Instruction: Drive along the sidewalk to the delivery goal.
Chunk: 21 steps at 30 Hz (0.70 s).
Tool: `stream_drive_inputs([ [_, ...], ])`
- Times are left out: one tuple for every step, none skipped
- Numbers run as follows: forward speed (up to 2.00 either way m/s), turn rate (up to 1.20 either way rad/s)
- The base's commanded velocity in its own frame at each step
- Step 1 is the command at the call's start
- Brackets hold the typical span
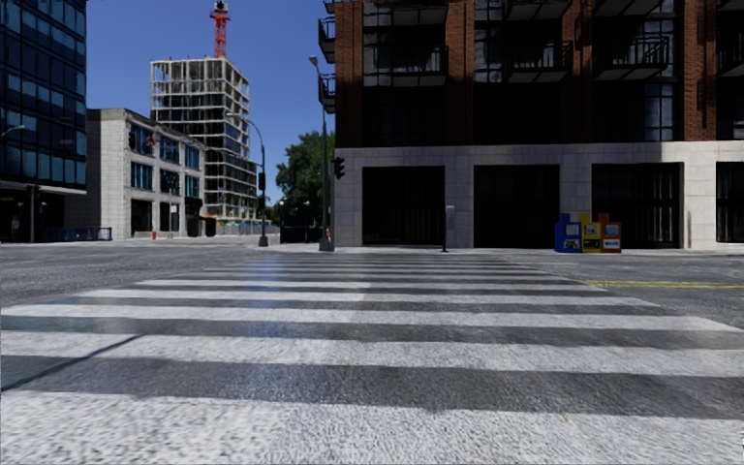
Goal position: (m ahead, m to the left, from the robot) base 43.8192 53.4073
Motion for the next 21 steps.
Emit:
stream_drive_inputs([
  [2.0,-0.78],
  [2.0,-0.43],
  [2.0,-0.02],
  [2.0,0.0],
  [2.0,0.0],
  [2.0,0.0],
  [2.0,0.0],
  [2.0,0.0],
  [2.0,0.0],
  [2.0,0.0],
  [2.0,0.0],
  [2.0,0.0],
  [2.0,0.0],
  [2.0,0.0],
  [2.0,0.0],
  [2.0,0.0],
  [2.0,0.0],
  [2.0,0.0],
  [2.0,0.0],
  [2.0,0.0],
  [2.0,0.0],
])
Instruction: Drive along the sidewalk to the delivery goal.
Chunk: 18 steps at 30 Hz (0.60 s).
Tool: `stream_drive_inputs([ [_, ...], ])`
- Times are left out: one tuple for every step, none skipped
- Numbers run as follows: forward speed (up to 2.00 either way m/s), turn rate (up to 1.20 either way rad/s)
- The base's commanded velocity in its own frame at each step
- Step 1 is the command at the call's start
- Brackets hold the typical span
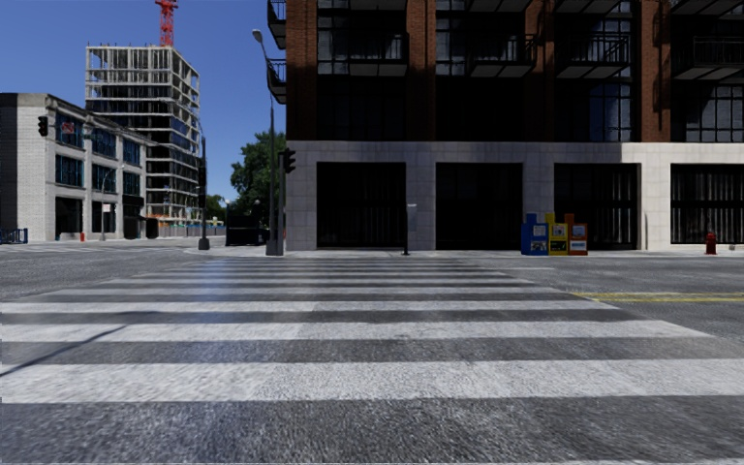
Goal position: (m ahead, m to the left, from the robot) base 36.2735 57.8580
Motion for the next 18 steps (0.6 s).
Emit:
stream_drive_inputs([
  [2.0,0.04],
  [2.0,0.27],
  [2.0,0.5],
  [2.0,0.5],
  [2.0,0.59],
  [2.0,0.23],
  [2.0,0.04],
  [2.0,0.0],
  [2.0,0.0],
  [2.0,0.0],
  [2.0,0.0],
  [2.0,0.0],
  [2.0,0.0],
  [2.0,0.0],
  [2.0,0.0],
  [2.0,0.0],
  [2.0,0.0],
  [2.0,0.0],
])
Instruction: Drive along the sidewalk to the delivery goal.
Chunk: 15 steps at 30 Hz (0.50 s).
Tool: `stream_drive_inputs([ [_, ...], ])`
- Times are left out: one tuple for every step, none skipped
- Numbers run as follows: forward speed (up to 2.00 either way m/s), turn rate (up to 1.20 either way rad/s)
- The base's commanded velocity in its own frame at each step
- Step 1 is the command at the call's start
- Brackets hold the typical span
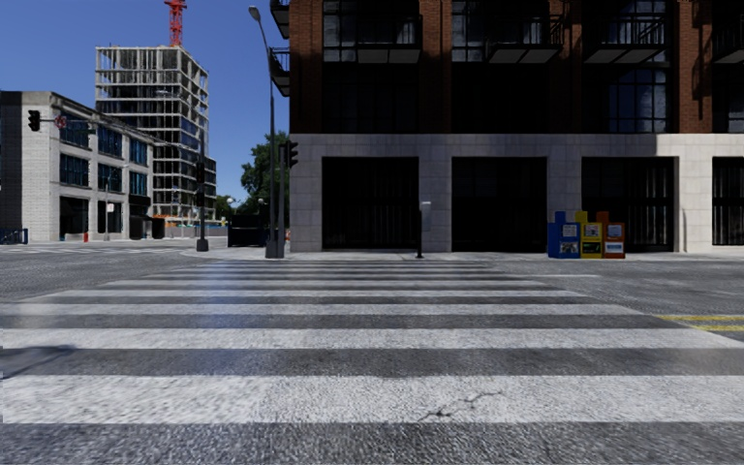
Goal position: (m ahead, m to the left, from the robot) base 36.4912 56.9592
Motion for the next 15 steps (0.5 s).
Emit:
stream_drive_inputs([
  [2.0,0.0],
  [2.0,0.0],
  [2.0,0.0],
  [2.0,0.0],
  [2.0,0.0],
  [2.0,0.0],
  [2.0,0.0],
  [2.0,0.0],
  [2.0,0.0],
  [2.0,0.0],
  [2.0,0.0],
  [2.0,0.0],
  [2.0,0.0],
  [2.0,0.0],
  [2.0,0.0],
])
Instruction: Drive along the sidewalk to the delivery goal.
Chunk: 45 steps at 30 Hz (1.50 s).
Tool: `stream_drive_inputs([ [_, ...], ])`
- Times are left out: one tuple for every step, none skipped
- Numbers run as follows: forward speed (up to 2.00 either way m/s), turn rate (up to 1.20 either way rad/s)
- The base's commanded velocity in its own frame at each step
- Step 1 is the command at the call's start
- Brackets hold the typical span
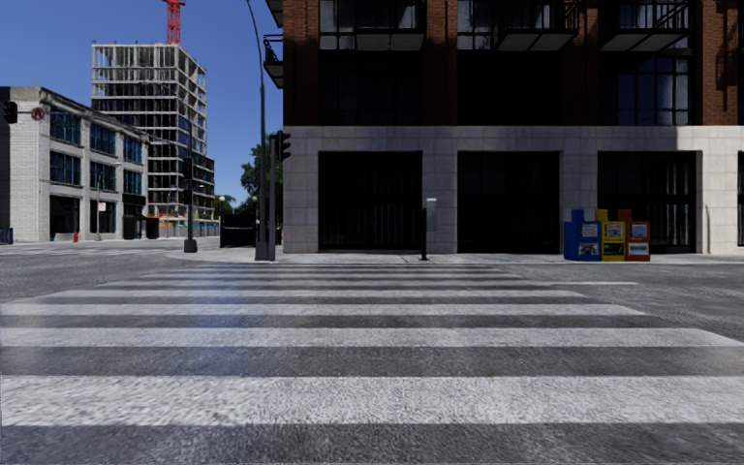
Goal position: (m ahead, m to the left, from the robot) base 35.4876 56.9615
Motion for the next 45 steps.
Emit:
stream_drive_inputs([
  [2.0,0.0],
  [2.0,0.0],
  [2.0,0.0],
  [2.0,0.0],
  [2.0,0.0],
  [2.0,0.0],
  [2.0,0.0],
  [2.0,0.0],
  [2.0,0.0],
  [2.0,0.0],
  [2.0,0.0],
  [2.0,0.0],
  [2.0,0.0],
  [2.0,0.0],
  [2.0,0.0],
  [2.0,0.0],
  [2.0,0.0],
  [2.0,0.0],
  [2.0,0.0],
  [2.0,0.0],
  [2.0,0.0],
  [2.0,0.0],
  [2.0,0.0],
  [2.0,0.0],
  [2.0,0.0],
  [2.0,0.0],
  [2.0,0.0],
  [2.0,0.0],
  [2.0,0.0],
  [2.0,0.0],
  [2.0,0.0],
  [2.0,0.0],
  [2.0,0.0],
  [2.0,0.0],
  [2.0,0.0],
  [2.0,0.0],
  [2.0,0.0],
  [2.0,0.0],
  [2.0,0.0],
  [2.0,0.0],
  [2.0,0.0],
  [2.0,0.0],
  [2.0,0.0],
  [2.0,0.0],
  [2.0,0.0],
])
